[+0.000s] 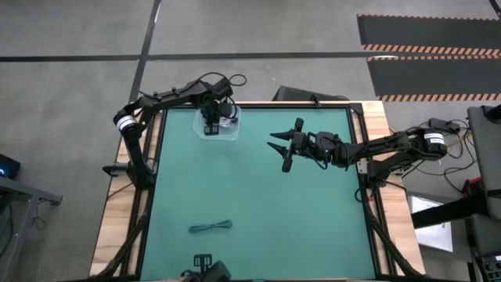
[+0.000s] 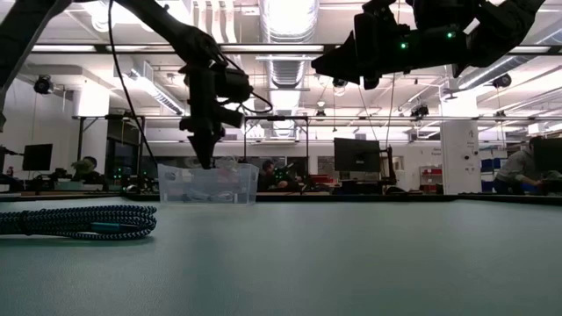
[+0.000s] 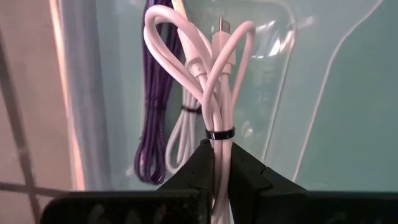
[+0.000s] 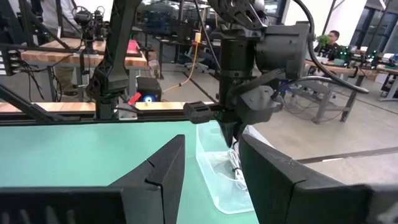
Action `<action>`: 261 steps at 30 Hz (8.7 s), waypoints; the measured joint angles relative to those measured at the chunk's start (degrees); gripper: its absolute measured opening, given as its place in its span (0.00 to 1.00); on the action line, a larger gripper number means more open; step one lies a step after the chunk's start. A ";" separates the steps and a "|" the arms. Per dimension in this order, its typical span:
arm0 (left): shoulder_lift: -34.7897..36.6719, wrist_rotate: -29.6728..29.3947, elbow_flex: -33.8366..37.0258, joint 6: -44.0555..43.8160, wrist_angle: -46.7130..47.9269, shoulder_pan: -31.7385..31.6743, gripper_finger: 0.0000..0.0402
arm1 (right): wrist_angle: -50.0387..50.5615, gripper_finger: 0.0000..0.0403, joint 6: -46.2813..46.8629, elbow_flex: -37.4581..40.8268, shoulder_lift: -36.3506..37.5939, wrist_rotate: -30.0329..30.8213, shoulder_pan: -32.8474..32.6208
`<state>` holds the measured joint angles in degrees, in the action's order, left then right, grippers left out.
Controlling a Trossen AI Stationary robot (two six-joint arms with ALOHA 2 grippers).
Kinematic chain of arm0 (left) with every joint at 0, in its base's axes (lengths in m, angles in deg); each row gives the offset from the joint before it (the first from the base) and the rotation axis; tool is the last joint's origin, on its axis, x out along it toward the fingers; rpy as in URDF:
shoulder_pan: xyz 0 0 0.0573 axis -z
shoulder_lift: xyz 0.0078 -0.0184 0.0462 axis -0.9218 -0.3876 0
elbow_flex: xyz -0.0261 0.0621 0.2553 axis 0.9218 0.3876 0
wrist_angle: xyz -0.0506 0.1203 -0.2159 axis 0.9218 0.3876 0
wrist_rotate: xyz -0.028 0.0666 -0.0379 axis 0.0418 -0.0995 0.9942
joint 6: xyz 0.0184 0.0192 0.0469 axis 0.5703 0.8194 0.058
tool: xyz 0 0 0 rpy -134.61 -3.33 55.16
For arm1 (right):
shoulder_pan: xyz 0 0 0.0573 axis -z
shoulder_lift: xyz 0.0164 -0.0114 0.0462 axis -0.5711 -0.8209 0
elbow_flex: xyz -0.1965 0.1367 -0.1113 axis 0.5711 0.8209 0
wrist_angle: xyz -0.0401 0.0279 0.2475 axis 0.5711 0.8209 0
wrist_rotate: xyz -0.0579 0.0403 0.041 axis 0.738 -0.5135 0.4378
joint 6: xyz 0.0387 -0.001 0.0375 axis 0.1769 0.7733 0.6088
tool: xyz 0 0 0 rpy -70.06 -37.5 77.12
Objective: Pick and place USB-C Cables
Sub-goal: Put the white charger cable into the transparent bin, then put the blue charger cable into the transparent bin
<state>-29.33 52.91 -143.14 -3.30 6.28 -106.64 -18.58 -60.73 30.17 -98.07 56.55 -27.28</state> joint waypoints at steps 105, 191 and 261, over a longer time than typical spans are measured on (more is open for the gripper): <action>22.75 -4.02 4.33 -29.60 -7.64 22.98 0.19 | 0.57 0.36 -7.92 -3.01 -0.02 -0.04 0.09; 18.99 1.00 37.69 -93.67 -32.86 73.94 0.19 | 2.97 0.36 -4.26 -3.67 -0.02 -0.12 -0.01; 23.29 1.05 23.35 -56.18 -4.60 56.90 0.01 | 3.06 0.36 -4.12 -3.52 0.00 -9.63 -6.51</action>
<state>-6.04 53.96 -119.78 -59.49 1.68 -49.73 -15.53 -64.85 26.65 -98.07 46.91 -33.79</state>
